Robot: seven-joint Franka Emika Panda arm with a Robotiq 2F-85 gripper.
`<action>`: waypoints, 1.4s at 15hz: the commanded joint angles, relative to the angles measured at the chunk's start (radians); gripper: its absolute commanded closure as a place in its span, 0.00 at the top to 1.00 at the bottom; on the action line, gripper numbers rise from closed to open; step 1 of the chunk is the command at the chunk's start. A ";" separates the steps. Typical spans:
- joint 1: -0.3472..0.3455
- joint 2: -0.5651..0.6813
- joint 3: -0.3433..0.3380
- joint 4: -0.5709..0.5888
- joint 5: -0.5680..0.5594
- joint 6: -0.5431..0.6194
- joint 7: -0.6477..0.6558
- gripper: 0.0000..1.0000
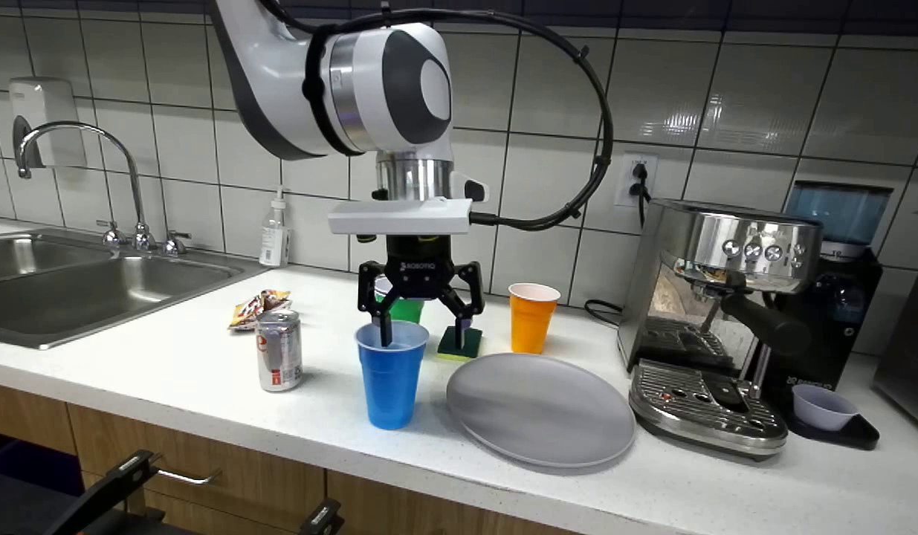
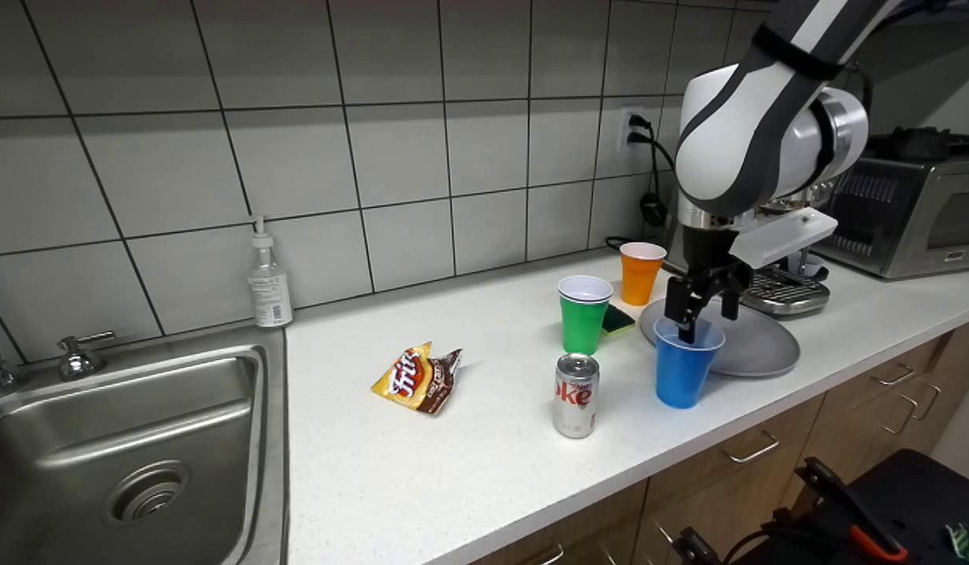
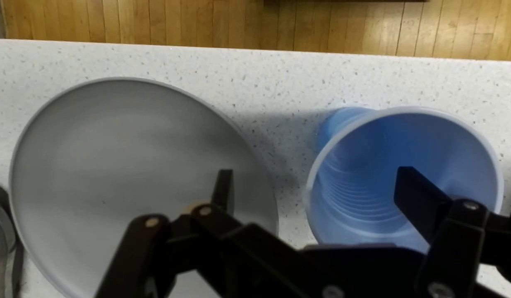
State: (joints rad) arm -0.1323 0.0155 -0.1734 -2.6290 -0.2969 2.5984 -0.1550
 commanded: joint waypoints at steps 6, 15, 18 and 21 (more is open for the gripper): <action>-0.008 0.050 -0.008 0.001 -0.083 0.044 0.072 1.00; -0.006 0.055 -0.011 -0.003 -0.099 0.061 0.072 0.44; -0.006 0.056 -0.012 -0.002 -0.100 0.064 0.072 0.22; -0.006 0.057 -0.012 -0.002 -0.100 0.067 0.070 0.00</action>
State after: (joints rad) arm -0.1329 0.0706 -0.1818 -2.6290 -0.3599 2.6458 -0.1150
